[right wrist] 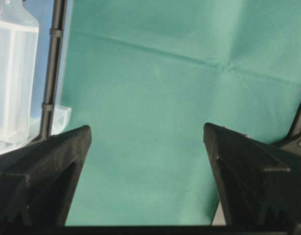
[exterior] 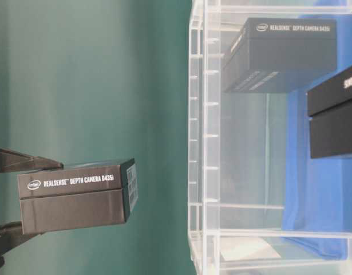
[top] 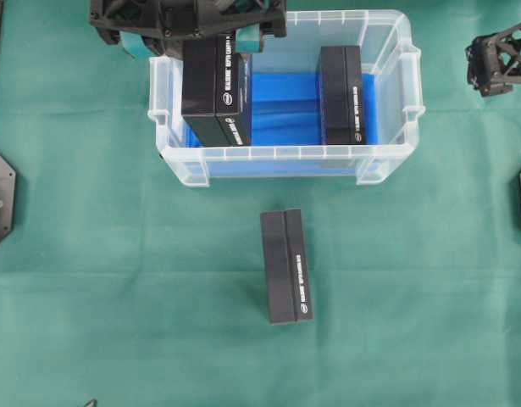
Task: Take out the box from the case.
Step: 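Carry the held box out of the case toward the front left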
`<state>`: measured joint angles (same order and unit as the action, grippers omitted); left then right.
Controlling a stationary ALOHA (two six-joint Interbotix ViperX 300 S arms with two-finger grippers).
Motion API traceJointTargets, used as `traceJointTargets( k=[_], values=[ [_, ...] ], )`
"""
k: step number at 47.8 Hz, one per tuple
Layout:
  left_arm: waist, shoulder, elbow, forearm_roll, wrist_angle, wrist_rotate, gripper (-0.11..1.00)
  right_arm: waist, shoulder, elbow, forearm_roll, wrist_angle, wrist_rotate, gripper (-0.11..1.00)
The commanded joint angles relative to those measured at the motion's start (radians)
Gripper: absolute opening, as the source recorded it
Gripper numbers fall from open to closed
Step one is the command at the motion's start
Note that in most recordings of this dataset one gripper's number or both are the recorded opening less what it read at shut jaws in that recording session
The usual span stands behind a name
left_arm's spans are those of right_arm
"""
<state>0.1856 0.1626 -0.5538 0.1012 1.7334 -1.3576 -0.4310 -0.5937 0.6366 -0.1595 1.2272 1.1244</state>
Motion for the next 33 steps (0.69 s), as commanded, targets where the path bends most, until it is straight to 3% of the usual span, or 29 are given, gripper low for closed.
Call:
traceJointTargets(
  k=[1, 20, 33],
  values=[
    [-0.002, -0.037, -0.02, 0.005, -0.003, 0.002, 0.6, 0.002, -0.006, -0.011, -0.003, -0.003, 0.0, 0.9],
    [-0.015, -0.037, -0.018, 0.009, -0.003, -0.008, 0.6, 0.002, -0.023, -0.005, -0.003, 0.0, 0.0, 0.9],
    [-0.124, -0.032, -0.017, 0.02, -0.003, -0.094, 0.6, 0.002, -0.035, -0.002, -0.003, 0.0, 0.0, 0.9]
  ],
)
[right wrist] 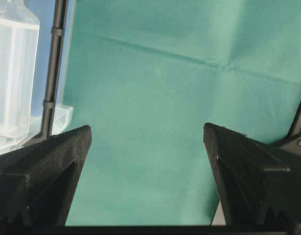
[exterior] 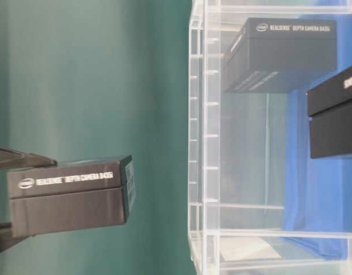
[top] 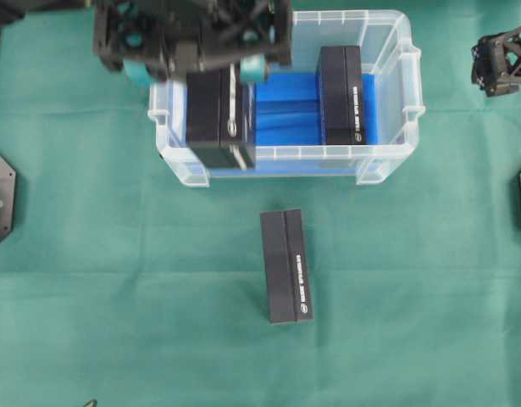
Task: Take out the box from the case.
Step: 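Carry the held box out of the case toward the front left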
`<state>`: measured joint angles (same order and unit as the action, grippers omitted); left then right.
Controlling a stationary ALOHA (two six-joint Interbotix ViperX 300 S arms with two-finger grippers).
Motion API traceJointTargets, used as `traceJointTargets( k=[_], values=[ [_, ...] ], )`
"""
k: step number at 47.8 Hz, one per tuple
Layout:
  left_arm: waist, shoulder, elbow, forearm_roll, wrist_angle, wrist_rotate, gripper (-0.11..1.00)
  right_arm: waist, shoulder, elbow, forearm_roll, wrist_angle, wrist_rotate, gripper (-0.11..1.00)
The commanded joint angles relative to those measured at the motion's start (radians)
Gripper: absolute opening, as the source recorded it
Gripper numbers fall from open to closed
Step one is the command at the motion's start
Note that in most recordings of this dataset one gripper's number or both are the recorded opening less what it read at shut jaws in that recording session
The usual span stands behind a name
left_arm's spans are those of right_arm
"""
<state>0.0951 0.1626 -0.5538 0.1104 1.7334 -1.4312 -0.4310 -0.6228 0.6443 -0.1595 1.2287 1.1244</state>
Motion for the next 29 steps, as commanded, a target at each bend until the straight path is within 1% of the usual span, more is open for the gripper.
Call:
traceJointTargets(
  k=[1, 8, 22, 25, 29],
  values=[
    [-0.051, -0.032, -0.017, 0.014, -0.002, -0.037, 0.6, 0.002, -0.006, -0.009, -0.003, -0.002, -0.002, 0.9],
    [-0.129, -0.032, -0.006, 0.021, -0.002, -0.115, 0.6, 0.002, -0.011, -0.006, -0.005, 0.0, -0.003, 0.9],
    [-0.288, -0.025, -0.005, 0.021, 0.021, -0.31, 0.6, 0.002, -0.018, -0.006, -0.005, 0.0, -0.005, 0.9],
    [-0.318, -0.023, -0.006, 0.021, 0.029, -0.345, 0.6, 0.002, -0.018, -0.006, -0.005, 0.0, -0.005, 0.9],
    [-0.342, -0.02, -0.008, 0.021, 0.034, -0.373, 0.6, 0.002, -0.018, -0.006, -0.005, 0.0, -0.005, 0.9]
  ],
)
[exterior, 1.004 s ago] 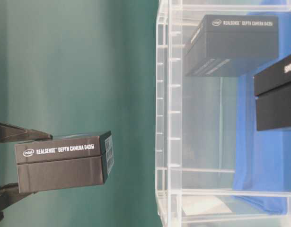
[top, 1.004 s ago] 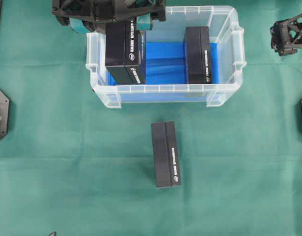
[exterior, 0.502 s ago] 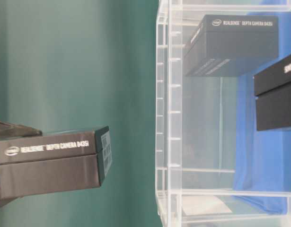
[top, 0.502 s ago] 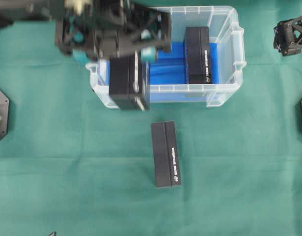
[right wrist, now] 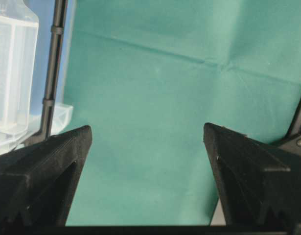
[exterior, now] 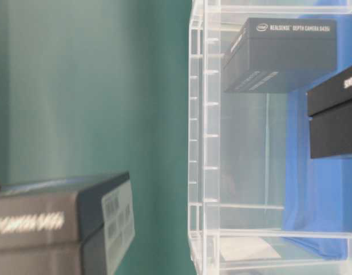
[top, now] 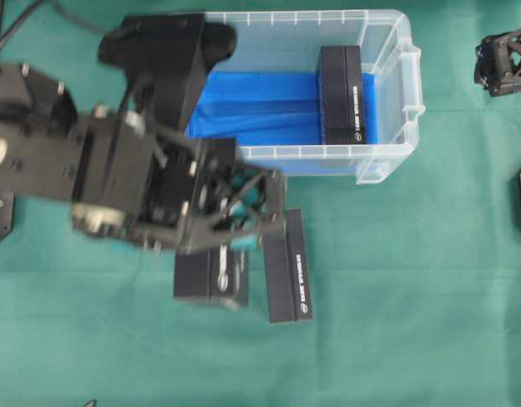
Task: Take out the box from the case.
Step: 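Carry the held box out of the case toward the front left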
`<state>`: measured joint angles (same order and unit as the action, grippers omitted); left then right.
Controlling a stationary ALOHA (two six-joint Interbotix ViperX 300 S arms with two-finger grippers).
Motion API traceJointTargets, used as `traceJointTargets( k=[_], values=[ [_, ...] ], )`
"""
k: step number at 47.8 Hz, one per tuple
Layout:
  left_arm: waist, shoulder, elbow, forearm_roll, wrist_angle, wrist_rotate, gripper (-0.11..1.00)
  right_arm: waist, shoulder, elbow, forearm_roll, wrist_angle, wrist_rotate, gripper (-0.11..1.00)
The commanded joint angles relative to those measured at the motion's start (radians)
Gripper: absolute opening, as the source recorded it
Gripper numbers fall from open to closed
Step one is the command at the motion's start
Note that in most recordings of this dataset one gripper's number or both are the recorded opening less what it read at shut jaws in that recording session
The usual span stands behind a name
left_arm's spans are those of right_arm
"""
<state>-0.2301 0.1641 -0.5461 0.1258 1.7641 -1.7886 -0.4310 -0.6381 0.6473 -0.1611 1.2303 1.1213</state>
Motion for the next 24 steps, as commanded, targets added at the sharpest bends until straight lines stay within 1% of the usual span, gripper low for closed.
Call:
traceJointTargets(
  k=[1, 6, 14, 24],
  values=[
    [-0.021, -0.02, -0.017, 0.006, 0.005, -0.018, 0.6, 0.002, -0.003, -0.009, -0.003, -0.002, -0.002, 0.9],
    [-0.026, -0.021, -0.009, 0.009, 0.006, -0.023, 0.6, 0.002, -0.002, -0.009, -0.003, -0.002, -0.002, 0.9],
    [-0.029, -0.021, 0.014, 0.044, 0.008, -0.021, 0.6, 0.002, -0.003, -0.009, -0.003, 0.0, 0.002, 0.9],
    [-0.043, -0.025, 0.11, 0.049, -0.02, -0.025, 0.6, 0.002, -0.002, -0.009, -0.003, 0.0, 0.003, 0.9]
  ],
)
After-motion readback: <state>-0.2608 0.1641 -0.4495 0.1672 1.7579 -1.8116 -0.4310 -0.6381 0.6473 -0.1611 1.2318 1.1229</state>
